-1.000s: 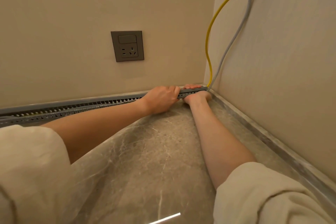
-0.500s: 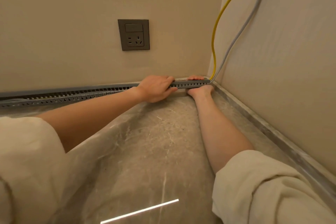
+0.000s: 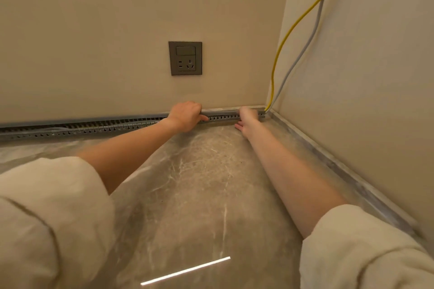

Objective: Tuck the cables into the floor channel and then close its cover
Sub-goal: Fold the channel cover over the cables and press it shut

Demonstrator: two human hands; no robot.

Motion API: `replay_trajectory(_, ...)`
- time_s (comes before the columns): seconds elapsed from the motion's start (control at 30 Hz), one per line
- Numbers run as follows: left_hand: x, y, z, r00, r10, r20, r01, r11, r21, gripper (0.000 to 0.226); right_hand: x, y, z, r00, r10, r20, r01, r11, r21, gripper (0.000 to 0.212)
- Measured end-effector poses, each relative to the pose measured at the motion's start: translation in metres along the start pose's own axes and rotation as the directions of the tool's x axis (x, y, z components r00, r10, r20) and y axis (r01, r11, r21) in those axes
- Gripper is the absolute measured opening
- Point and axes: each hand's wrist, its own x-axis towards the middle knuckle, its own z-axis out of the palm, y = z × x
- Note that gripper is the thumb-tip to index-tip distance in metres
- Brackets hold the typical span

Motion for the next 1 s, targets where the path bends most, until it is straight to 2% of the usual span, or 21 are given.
replay_trajectory(0.17,-0.021,-0.009,-0.011,0.987,-0.064,0.148,0.078,0.993,-0.092,0.039,-0.021,0.014,0.007,0.985,-0.150,-0.081,0.123,0.956,-0.268,0.039)
replay_trajectory(0.33,-0.060,-0.064,-0.037,0.975,-0.162,0.150,0.175,0.981,-0.079,0.041,-0.052,0.021,0.039,0.981,-0.193,0.001,0.165,0.834,-0.526,0.039)
replay_trajectory(0.47,-0.099,-0.115,-0.056,0.948,-0.261,0.181,0.274,0.960,-0.049,0.045,-0.078,0.037,0.083,0.961,-0.269,0.058,0.225,0.646,-0.729,0.043)
replay_trajectory(0.53,-0.121,-0.140,-0.065,0.938,-0.298,0.179,0.310,0.950,-0.043,0.048,-0.092,0.048,0.106,0.925,-0.343,0.161,0.330,0.519,-0.788,0.046)
replay_trajectory(0.67,-0.161,-0.190,-0.080,0.908,-0.358,0.216,0.371,0.929,-0.017,0.051,-0.118,0.070,0.150,0.792,-0.394,0.466,0.579,0.239,-0.780,0.046)
replay_trajectory(0.77,-0.190,-0.228,-0.088,0.886,-0.395,0.241,0.402,0.915,0.022,0.050,-0.133,0.084,0.183,0.626,-0.414,0.661,0.726,-0.002,-0.688,0.042)
replay_trajectory(0.93,-0.227,-0.279,-0.092,0.869,-0.443,0.220,0.430,0.896,0.109,0.046,-0.153,0.099,0.244,0.351,-0.258,0.900,0.881,-0.235,-0.410,0.042)
replay_trajectory(1.0,-0.237,-0.295,-0.093,0.868,-0.443,0.224,0.421,0.896,0.142,0.044,-0.158,0.101,0.266,0.283,-0.197,0.939,0.895,-0.298,-0.332,0.042)
